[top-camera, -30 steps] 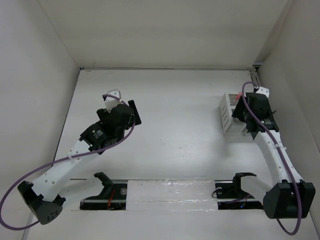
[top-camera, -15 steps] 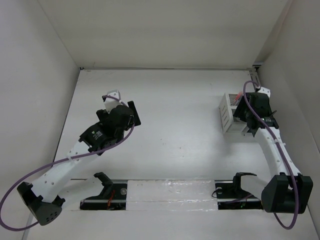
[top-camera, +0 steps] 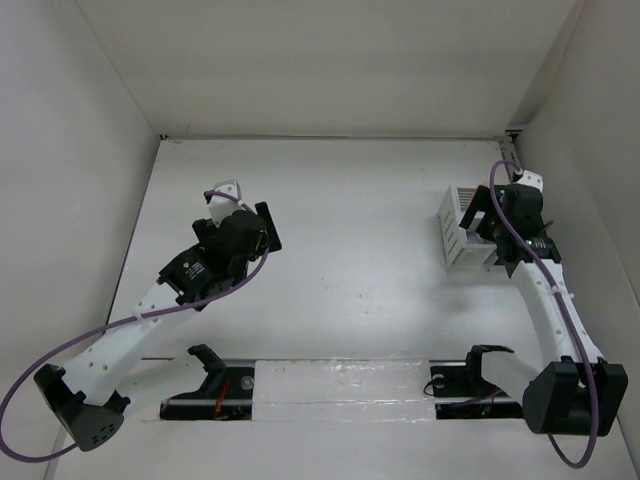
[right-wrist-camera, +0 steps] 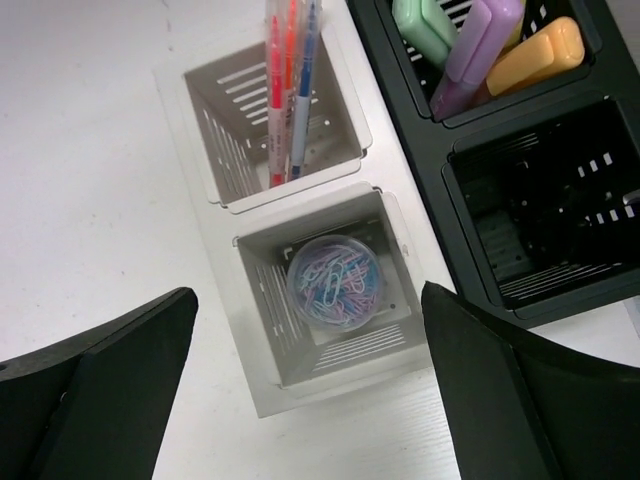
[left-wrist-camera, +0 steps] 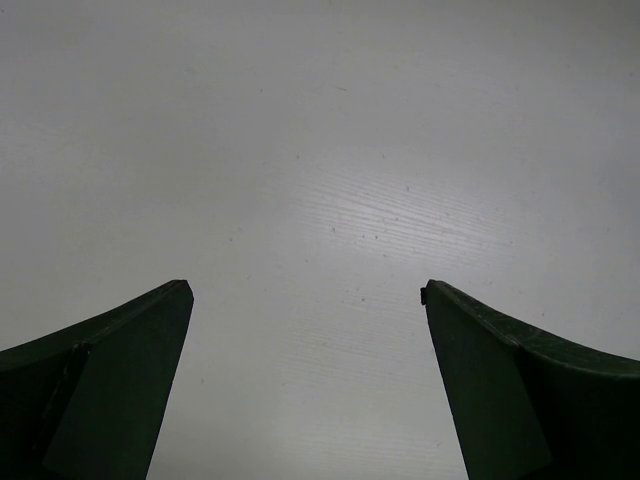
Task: Sort the stationery into containers
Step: Reset both arms
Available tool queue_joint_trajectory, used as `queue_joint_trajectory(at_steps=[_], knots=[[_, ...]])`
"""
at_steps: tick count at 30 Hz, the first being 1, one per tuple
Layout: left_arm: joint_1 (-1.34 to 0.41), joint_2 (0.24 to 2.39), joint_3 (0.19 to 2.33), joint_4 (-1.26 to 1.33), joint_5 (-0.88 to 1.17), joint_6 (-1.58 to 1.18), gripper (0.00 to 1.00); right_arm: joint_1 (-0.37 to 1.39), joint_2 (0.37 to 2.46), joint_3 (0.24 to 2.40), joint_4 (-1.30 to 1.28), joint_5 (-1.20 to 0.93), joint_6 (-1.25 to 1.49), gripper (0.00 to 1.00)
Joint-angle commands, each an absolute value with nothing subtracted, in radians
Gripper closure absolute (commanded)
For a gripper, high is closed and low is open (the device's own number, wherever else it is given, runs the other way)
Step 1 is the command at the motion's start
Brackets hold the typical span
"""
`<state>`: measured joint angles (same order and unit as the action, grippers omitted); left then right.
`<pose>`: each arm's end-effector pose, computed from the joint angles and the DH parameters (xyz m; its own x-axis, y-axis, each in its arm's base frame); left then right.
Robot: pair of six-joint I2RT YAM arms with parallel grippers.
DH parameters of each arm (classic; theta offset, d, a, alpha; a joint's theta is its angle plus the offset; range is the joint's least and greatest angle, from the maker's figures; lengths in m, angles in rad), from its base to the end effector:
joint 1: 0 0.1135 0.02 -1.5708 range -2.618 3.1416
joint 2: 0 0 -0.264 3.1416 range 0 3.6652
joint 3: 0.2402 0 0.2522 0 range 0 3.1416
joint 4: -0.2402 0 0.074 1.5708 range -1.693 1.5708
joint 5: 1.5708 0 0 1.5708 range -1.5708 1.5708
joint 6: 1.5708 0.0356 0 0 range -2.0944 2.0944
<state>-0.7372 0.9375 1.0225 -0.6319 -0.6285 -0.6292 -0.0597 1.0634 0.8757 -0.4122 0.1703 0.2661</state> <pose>0.1551 -0.1126 0.3534 -0.4125 -0.2685 -0.8705 -0.0875 0.9629 -0.2555 0.2328 -0.0200 0.2959 -0.4915 0.2890 -0.8215 0.3397 0.9322 0.1247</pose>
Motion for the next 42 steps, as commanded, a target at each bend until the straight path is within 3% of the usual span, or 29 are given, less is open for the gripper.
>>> queue_joint_trajectory(at_steps=[1,6,12,20,25,31,42], knots=[[-0.73,0.917,1.017,-0.618,-0.634,-0.62,0.0,-0.045,1.017,0.931,-0.37,0.153,0.272,0.0],[-0.73,0.917,1.017,-0.618,-0.634,-0.62,0.0,0.102,0.999,1.018,-0.422,0.184,0.25,0.0],[-0.73,0.917,1.081,-0.678,-0.713,-0.666,0.0,0.354,0.948,1.126,-0.555,0.371,0.227,0.0],[-0.73,0.85,1.287,-0.847,-0.813,-0.706,0.0,0.613,0.813,1.219,-0.805,0.56,0.294,0.0],[-0.73,0.753,1.37,-0.9,-0.815,-0.661,0.0,0.655,0.717,1.259,-0.991,0.623,0.341,0.0],[-0.73,0.638,1.399,-0.974,-0.815,-0.643,0.0,0.686,0.516,1.302,-1.037,0.626,0.339,0.0],[-0.73,0.535,1.399,-1.028,-0.747,-0.692,0.0,0.675,0.5,1.351,-1.143,0.611,0.321,0.0]])
